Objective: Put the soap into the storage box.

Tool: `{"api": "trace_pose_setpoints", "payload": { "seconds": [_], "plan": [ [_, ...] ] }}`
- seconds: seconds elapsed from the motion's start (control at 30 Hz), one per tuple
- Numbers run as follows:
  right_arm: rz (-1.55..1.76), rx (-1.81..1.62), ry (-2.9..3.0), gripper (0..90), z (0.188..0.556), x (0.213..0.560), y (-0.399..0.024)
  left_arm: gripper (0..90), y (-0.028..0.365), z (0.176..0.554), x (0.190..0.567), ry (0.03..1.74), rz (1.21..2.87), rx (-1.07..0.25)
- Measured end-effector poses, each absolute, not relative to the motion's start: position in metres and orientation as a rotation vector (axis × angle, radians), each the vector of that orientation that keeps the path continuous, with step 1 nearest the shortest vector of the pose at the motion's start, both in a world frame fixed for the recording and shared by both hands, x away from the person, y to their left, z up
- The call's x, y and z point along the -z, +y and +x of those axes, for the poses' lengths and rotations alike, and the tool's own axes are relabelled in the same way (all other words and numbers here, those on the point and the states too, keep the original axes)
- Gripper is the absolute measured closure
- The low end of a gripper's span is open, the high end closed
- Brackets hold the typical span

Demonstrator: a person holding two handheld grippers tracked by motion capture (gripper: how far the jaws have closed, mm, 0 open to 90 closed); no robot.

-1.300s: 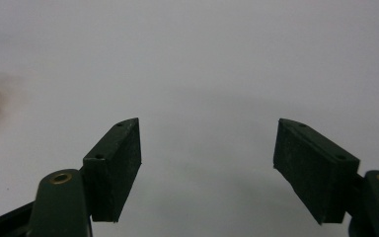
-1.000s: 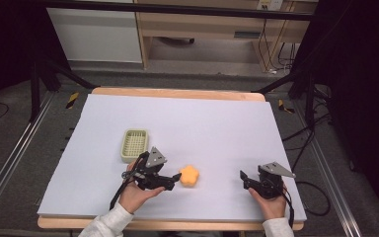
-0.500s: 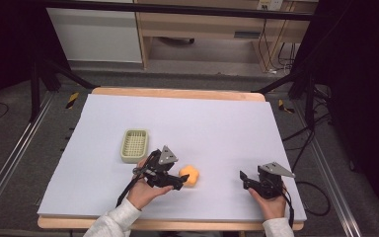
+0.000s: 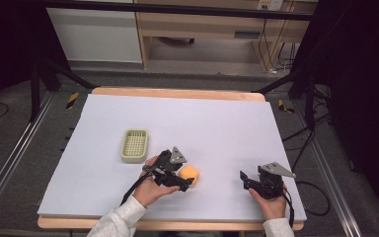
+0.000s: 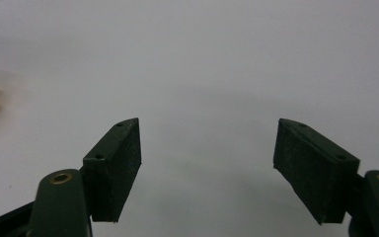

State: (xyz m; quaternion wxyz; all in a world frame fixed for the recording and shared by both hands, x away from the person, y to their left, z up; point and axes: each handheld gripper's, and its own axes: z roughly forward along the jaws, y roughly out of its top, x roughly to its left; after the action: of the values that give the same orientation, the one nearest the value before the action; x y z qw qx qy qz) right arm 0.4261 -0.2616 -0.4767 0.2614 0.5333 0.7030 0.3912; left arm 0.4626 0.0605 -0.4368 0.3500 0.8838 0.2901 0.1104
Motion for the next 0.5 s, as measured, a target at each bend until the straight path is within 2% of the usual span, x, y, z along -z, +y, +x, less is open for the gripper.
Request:
{"api": "trace_pose_setpoints", "payload": {
  "seconds": [0.5],
  "plan": [
    [1.455,-1.07,1.898,26.6,0.426,0.476,-0.263,15.4,0.045,0.468,0.449,0.738,2.379,-0.26]
  ]
}}
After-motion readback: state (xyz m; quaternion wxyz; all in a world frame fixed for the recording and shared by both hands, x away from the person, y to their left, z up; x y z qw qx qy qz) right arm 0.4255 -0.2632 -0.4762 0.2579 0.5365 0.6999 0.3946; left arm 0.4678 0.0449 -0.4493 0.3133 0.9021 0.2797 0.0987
